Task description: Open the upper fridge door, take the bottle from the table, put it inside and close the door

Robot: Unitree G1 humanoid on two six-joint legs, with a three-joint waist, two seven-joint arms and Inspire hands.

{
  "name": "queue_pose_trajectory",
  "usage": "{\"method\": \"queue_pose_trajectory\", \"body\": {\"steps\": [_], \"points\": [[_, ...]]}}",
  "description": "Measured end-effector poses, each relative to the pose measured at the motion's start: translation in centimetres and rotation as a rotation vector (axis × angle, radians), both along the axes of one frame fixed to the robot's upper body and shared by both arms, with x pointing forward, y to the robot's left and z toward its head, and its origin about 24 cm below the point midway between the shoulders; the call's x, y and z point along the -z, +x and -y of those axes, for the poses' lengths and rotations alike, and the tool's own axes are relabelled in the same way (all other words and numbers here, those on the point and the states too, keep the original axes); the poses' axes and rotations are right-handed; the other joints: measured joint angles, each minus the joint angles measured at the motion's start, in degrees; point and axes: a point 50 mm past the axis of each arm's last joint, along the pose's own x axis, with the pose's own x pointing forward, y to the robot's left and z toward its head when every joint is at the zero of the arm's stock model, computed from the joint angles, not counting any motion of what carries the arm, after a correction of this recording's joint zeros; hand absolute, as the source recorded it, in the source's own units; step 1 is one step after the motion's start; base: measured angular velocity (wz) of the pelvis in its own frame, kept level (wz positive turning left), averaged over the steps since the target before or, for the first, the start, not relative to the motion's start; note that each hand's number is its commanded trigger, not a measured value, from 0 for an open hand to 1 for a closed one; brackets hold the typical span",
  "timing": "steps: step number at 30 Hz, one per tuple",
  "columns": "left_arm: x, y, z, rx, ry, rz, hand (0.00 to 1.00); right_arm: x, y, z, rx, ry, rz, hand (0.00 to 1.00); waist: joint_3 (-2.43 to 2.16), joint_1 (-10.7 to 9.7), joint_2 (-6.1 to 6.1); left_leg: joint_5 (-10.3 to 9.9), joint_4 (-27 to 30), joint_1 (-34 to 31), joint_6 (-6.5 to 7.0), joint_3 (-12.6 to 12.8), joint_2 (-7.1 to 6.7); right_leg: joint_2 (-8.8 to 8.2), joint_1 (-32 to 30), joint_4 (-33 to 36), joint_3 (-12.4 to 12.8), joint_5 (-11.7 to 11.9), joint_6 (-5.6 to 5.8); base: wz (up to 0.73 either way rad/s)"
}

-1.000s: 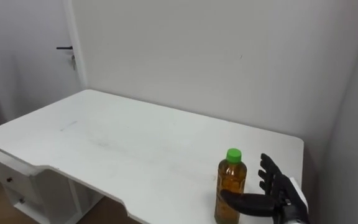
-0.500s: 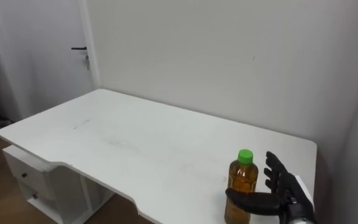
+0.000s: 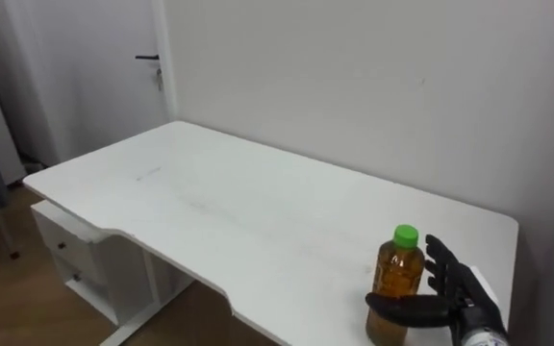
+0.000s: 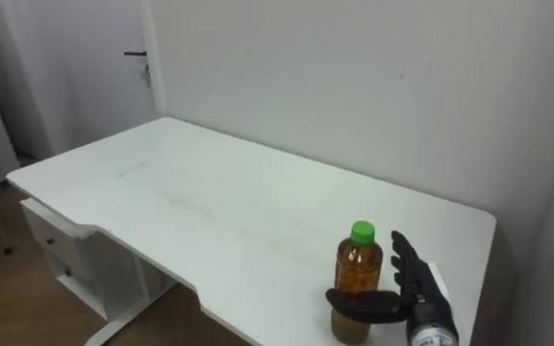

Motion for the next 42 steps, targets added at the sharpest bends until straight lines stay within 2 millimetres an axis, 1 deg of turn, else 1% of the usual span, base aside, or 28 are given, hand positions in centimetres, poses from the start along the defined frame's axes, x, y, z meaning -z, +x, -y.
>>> {"method": "queue_pose_trajectory", "body": {"steps": [4, 7, 10, 11, 12, 14, 17, 20, 26, 27, 28, 29, 30, 32, 34, 36, 39, 42], "points": [[-0.1, 0.1, -0.2, -0.004, 0.007, 0.006, 0.0, -0.6, 0.8, 0.1, 0.012, -0.001, 0.007, 0.0, 0.17, 0.0, -0.41, 0.4, 0.0, -1.4, 0.21, -0.1, -0.24, -0.29, -1.6, 0.9, -0.1, 0.0, -0.01, 0.02], [-0.1, 0.4, -0.6, 0.002, 0.019, 0.017, 0.0, -1.2, 1.4, 0.2, 0.02, -0.011, 0.018, 0.0, 0.55, 0.0, -1.11, 0.6, 0.2, -2.7, 0.42, 0.0, -0.38, -0.67, -3.2, 1.7, 0.0, 0.0, -0.01, 0.0], [-0.2, 1.3, -0.9, 0.014, 0.028, 0.05, 0.0, -1.5, 2.0, 0.6, 0.03, -0.049, 0.016, 0.0, 0.74, 0.3, -1.86, 0.7, 1.2, -4.5, 0.5, 0.0, -0.41, -0.81, -5.1, 2.4, 0.0, 0.0, -0.03, 0.0], [-0.2, 1.9, -1.0, 0.02, 0.031, 0.064, 0.0, -1.3, 2.1, 0.9, 0.042, -0.054, 0.001, 0.0, 0.81, 0.3, -2.08, 0.7, 1.6, -5.1, 0.56, 0.0, -0.42, -0.91, -5.7, 2.8, 0.1, 0.0, -0.03, 0.0], [-0.2, 2.5, -1.3, 0.027, 0.037, 0.081, 0.0, -1.1, 2.2, 1.2, 0.05, -0.058, -0.017, 0.0, 0.81, 0.8, -2.22, 0.7, 1.8, -5.8, 0.57, -0.1, -0.42, -0.9, -6.4, 2.9, 0.2, 0.0, -0.05, 0.0], [-0.2, 3.4, -1.3, 0.034, 0.038, 0.102, 0.0, -0.7, 2.2, 1.6, 0.056, -0.061, -0.042, 0.0, 0.92, 1.7, -2.34, 0.8, 1.9, -6.3, 0.68, 0.1, -0.41, -0.83, -7.1, 3.0, 0.8, 0.1, -0.23, -0.07], [-0.2, 4.2, -1.4, 0.034, 0.045, 0.124, 0.0, -0.3, 2.1, 1.9, 0.066, -0.062, -0.061, 0.0, 0.99, 2.0, -2.55, 0.8, 2.0, -6.8, 0.71, 0.1, -0.4, -0.81, -7.5, 3.1, 0.9, 0.2, -0.29, -0.03], [-0.1, 4.4, -1.4, 0.018, 0.042, 0.133, 0.0, -0.9, 2.5, 1.9, 0.058, -0.063, -0.047, 0.0, 1.22, 2.0, -2.95, 0.9, 2.1, -7.8, 0.62, 0.2, -0.2, -0.61, -8.6, 3.1, 1.4, 0.3, -0.5, -0.06], [0.0, 4.7, -1.5, 0.002, 0.041, 0.134, 0.0, -1.3, 2.7, 2.0, 0.062, -0.067, -0.019, 0.0, 1.32, 2.0, -2.81, 1.0, 1.9, -8.4, 0.53, 0.3, -0.12, -0.34, -9.4, 2.8, 1.7, 0.5, -0.62, -0.01], [0.1, 4.8, -1.5, 0.001, 0.041, 0.132, 0.0, -1.4, 2.7, 2.0, 0.062, -0.068, -0.014, 0.51, 1.35, 2.0, -2.76, 1.0, 1.8, -8.5, 0.48, 0.3, -0.1, -0.31, -9.5, 2.7, 1.8, 0.5, -0.64, 0.0], [0.1, 4.8, -1.5, 0.001, 0.041, 0.132, 0.0, -1.4, 2.7, 2.1, 0.062, -0.068, -0.012, 0.76, 1.35, 2.0, -2.75, 1.0, 1.8, -8.5, 0.45, 0.3, -0.08, -0.3, -9.6, 2.8, 1.8, 0.5, -0.65, 0.0], [0.1, 4.9, -1.5, 0.0, 0.041, 0.129, 0.0, -1.5, 2.7, 2.0, 0.062, -0.068, -0.006, 0.94, 1.33, 2.0, -2.75, 1.1, 1.8, -8.8, 0.39, 0.3, 0.01, -0.23, -9.9, 2.8, 1.9, 0.5, -0.7, -0.04], [0.1, 5.0, -1.5, 0.001, 0.041, 0.132, 0.0, -1.7, 2.8, 2.0, 0.061, -0.068, 0.005, 1.0, 1.35, 2.0, -2.75, 1.1, 1.8, -9.2, 0.29, 0.4, 0.19, -0.09, -10.3, 2.7, 2.0, 0.7, -0.9, -0.06], [0.2, 5.0, -1.5, -0.001, 0.042, 0.132, 0.0, -1.9, 3.0, 2.0, 0.06, -0.068, 0.017, 1.0, 1.34, 2.2, -2.75, 1.2, 1.8, -9.8, 0.15, 0.7, 0.48, 0.12, -11.0, 2.8, 2.5, 0.8, -1.11, -0.08], [0.2, 5.3, -1.4, -0.002, 0.038, 0.135, 0.0, -2.1, 3.0, 2.2, 0.072, -0.074, 0.026, 1.0, 1.45, 2.5, -2.57, 1.3, 1.8, -10.0, -0.01, 0.7, 0.61, 0.22, -11.2, 2.7, 2.4, 0.9, -1.24, -0.03], [0.2, 5.4, -1.2, -0.032, 0.024, 0.148, 0.0, -2.2, 2.8, 3.2, 0.114, -0.095, 0.024, 1.0, 1.45, 3.5, -2.53, 1.4, 1.6, -10.1, -0.1, 0.9, 0.77, 0.3, -11.6, 2.8, 2.8, 0.9, -1.3, -0.05], [0.3, 5.2, -1.1, -0.062, 0.014, 0.144, 0.0, -2.6, 2.8, 3.9, 0.14, -0.09, 0.032, 1.0, 1.46, 3.4, -2.53, 1.5, 1.7, -10.9, -0.15, 0.8, 0.79, 0.41, -12.2, 2.7, 2.8, 1.0, -1.45, 0.0], [0.4, 5.0, -1.2, -0.067, 0.018, 0.132, 0.0, -2.6, 2.8, 4.2, 0.166, -0.077, 0.034, 1.0, 1.48, 3.3, -2.58, 1.5, 1.5, -10.8, -0.16, 0.7, 0.72, 0.41, -12.2, 2.7, 3.0, 1.0, -1.44, 0.04]]}}
